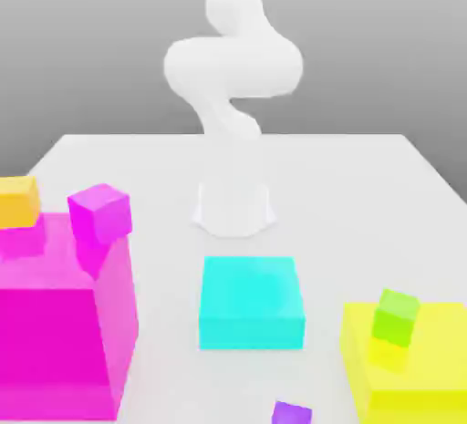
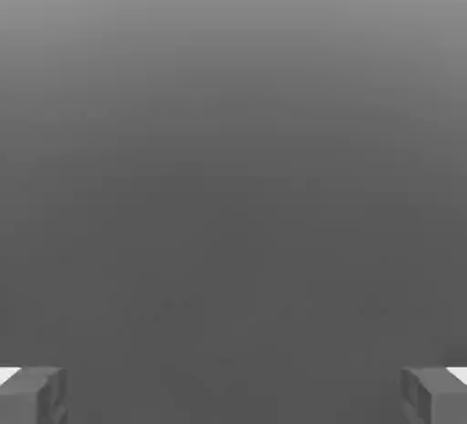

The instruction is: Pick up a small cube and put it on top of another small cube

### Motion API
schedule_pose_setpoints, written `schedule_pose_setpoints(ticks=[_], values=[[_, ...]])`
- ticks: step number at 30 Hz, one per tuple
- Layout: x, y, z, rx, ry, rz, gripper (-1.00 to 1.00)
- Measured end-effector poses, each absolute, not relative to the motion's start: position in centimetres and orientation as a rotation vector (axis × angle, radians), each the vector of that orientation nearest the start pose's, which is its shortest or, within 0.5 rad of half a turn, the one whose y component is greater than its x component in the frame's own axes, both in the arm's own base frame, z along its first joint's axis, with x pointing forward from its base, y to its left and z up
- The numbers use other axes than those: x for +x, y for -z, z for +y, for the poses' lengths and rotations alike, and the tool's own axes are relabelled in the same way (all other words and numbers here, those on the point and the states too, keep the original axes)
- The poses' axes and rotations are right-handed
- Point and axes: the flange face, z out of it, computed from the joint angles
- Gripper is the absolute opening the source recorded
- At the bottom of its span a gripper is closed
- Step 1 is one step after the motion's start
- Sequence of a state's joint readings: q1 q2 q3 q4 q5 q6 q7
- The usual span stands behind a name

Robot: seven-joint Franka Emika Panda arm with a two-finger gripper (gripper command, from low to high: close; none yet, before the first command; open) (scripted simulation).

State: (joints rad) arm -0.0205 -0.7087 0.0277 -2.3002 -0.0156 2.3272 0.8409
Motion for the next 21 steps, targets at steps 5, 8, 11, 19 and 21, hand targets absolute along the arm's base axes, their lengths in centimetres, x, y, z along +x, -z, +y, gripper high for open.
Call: schedule_pose_setpoints(ticks=[5,8,11,19,21], values=[[44.0,-61.1,1.7,-2.560,0.839,1.198,0.00],[46.9,-56.5,2.2,-2.601,0.756,1.257,0.00],[49.4,-51.6,2.6,-2.637,0.667,1.312,0.00],[53.2,-37.7,4.0,-2.705,0.407,1.438,0.00],[53.5,-34.2,4.4,-2.714,0.336,1.467,0.00]])
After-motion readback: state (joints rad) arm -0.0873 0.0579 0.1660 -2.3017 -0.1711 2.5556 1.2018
